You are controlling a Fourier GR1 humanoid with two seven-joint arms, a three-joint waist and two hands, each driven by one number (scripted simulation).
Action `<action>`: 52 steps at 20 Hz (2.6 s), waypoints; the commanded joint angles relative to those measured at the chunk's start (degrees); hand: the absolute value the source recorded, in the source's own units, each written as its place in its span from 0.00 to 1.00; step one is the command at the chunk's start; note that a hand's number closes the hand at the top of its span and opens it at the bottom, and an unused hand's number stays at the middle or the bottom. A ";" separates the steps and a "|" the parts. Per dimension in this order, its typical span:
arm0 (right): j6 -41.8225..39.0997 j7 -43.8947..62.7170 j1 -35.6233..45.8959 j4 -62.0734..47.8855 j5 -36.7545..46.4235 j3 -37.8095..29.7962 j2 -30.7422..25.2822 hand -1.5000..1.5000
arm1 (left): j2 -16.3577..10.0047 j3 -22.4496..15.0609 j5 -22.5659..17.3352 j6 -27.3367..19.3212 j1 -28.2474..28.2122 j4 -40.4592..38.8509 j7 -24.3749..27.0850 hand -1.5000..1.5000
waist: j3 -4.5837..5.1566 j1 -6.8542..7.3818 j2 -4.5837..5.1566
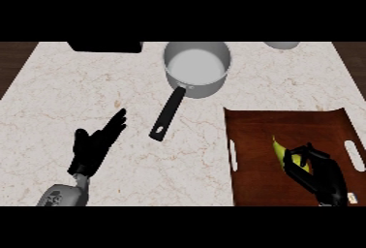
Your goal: Pick the pear from the tray and place it in the pot
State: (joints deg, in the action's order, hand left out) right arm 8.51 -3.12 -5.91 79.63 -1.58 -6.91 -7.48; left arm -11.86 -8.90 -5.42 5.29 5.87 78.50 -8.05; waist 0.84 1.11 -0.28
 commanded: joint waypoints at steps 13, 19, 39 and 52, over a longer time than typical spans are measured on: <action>-13.86 -31.67 23.11 -22.68 12.17 4.43 -13.30 1.00 | 1.30 0.47 1.62 0.15 -1.77 -1.91 2.81 0.50 | -0.86 -0.42 0.47; -8.51 -21.66 24.64 -10.02 17.07 7.57 -11.80 1.00 | 1.46 2.13 1.34 -0.09 0.50 -1.56 -0.92 0.50 | -0.79 -1.23 0.21; -12.61 16.07 58.95 -15.94 34.59 18.06 -2.83 1.00 | 1.09 2.82 1.75 3.23 -0.51 2.34 -1.98 0.50 | -0.81 0.64 0.49; -11.85 19.78 72.58 -42.40 53.30 27.97 2.10 1.00 | 2.59 3.22 2.50 3.50 1.58 -1.95 -0.39 0.50 | -0.77 1.08 0.92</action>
State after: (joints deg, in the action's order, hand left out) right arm -2.63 15.22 62.05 44.93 47.46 19.35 -6.37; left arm -8.79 -6.52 -1.97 7.61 6.62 77.12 -7.96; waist 0.08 2.02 0.54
